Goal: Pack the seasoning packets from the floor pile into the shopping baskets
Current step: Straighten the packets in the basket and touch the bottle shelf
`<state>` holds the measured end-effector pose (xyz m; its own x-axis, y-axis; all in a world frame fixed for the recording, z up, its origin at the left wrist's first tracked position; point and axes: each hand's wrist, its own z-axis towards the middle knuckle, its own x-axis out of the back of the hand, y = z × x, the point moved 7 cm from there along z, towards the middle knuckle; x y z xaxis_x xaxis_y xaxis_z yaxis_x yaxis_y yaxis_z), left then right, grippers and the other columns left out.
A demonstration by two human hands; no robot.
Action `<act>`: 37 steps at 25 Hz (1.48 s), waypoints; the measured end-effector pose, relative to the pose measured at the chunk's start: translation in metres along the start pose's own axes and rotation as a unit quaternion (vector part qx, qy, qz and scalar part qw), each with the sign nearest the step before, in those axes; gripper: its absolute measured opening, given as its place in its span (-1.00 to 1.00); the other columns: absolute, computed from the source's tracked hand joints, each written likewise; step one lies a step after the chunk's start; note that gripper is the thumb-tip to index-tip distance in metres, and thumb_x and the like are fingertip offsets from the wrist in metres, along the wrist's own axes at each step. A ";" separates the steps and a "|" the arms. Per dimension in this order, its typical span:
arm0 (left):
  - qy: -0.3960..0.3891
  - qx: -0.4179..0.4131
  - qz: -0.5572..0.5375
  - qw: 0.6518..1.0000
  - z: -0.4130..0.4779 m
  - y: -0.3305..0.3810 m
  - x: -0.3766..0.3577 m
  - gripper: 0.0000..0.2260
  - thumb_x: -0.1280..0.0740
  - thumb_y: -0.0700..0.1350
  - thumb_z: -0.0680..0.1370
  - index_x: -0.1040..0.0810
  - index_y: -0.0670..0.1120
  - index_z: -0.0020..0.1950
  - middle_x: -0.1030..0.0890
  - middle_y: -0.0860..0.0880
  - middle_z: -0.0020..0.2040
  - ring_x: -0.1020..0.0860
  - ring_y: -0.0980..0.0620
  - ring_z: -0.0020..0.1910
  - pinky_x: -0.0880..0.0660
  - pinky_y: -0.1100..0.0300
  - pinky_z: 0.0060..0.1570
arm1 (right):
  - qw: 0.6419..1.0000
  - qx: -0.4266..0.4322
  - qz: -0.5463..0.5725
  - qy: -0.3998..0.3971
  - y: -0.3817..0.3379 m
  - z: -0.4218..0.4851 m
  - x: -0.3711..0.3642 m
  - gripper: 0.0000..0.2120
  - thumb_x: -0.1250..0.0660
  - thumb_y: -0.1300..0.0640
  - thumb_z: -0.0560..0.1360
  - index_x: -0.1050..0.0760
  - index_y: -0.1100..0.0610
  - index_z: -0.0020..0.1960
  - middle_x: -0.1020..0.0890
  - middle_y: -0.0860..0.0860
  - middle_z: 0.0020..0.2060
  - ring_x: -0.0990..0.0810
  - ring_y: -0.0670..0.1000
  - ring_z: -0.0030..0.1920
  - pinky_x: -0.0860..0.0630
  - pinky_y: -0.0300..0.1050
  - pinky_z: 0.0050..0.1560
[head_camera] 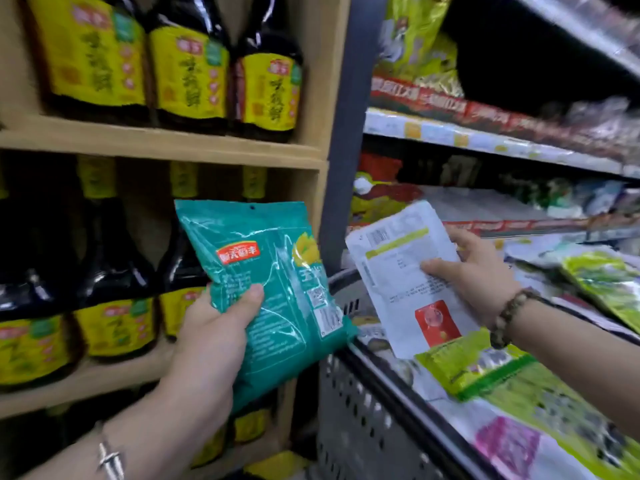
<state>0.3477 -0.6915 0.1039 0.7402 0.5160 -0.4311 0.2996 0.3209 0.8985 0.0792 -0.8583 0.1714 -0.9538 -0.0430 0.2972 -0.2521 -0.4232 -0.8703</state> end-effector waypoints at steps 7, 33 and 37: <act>-0.102 0.078 0.048 0.991 0.022 -0.059 -0.129 -0.91 -0.32 -0.23 0.55 -0.59 -0.07 -0.07 -0.70 -0.01 -0.24 -0.67 -0.02 -0.29 -0.61 0.11 -0.28 | 0.991 -0.088 -0.093 0.036 0.100 0.034 0.059 -0.70 -0.45 0.24 0.38 -0.48 0.14 0.08 -0.63 0.06 -0.04 -0.63 0.06 -0.18 -0.56 -0.08 -0.23; -0.212 -0.012 0.695 0.687 0.036 -0.140 -0.192 -0.35 -0.23 -0.06 0.57 0.07 0.04 0.55 0.24 -0.13 0.55 0.23 -0.18 0.52 0.12 -0.12 0.46 | 0.908 -0.059 -0.413 -0.027 0.153 0.026 0.067 -0.55 -0.28 -0.02 0.52 -0.31 0.00 0.37 -0.39 0.05 0.28 -0.44 0.07 0.22 -0.45 -0.01 0.17; -0.299 0.005 0.753 0.586 0.029 -0.163 -0.195 -0.41 -0.02 0.13 0.63 0.18 -0.01 0.56 0.32 -0.13 0.53 0.34 -0.16 0.50 0.30 -0.23 0.40 | 0.833 -0.023 -0.533 -0.144 0.162 0.010 0.035 -0.48 -0.15 -0.19 0.54 -0.19 -0.06 0.44 -0.23 0.01 0.45 -0.28 0.03 0.39 -0.26 -0.06 0.36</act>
<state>0.1721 -0.8668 0.0438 0.2461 -0.1630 0.9554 -0.9636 -0.1469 0.2232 0.0070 -0.9379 0.0446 -0.1066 0.1176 0.9873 -0.9435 -0.3253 -0.0631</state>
